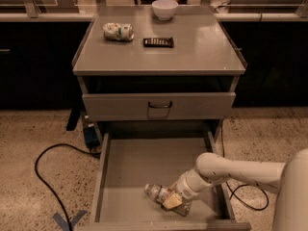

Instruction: Place water bottle into middle drawer

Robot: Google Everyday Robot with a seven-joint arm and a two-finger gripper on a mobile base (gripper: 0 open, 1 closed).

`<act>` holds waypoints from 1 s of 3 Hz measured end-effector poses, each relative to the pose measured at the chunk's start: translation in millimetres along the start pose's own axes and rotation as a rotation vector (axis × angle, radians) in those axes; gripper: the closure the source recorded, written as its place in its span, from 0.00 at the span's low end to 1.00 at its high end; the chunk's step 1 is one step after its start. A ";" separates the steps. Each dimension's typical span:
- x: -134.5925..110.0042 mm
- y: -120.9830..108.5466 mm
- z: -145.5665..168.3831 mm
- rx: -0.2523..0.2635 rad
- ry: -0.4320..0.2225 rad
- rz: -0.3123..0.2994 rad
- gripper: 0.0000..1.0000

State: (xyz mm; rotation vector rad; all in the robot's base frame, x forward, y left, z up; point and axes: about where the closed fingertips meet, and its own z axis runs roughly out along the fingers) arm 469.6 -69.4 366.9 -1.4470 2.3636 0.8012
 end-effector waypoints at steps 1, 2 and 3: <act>0.0 0.0 0.0 0.000 0.000 0.000 0.13; 0.0 0.1 0.1 0.000 0.000 0.000 0.00; 0.0 0.1 0.1 0.000 0.000 0.000 0.00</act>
Offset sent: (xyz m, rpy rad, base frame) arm 0.0000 0.0000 0.0000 0.0000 0.0000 0.0000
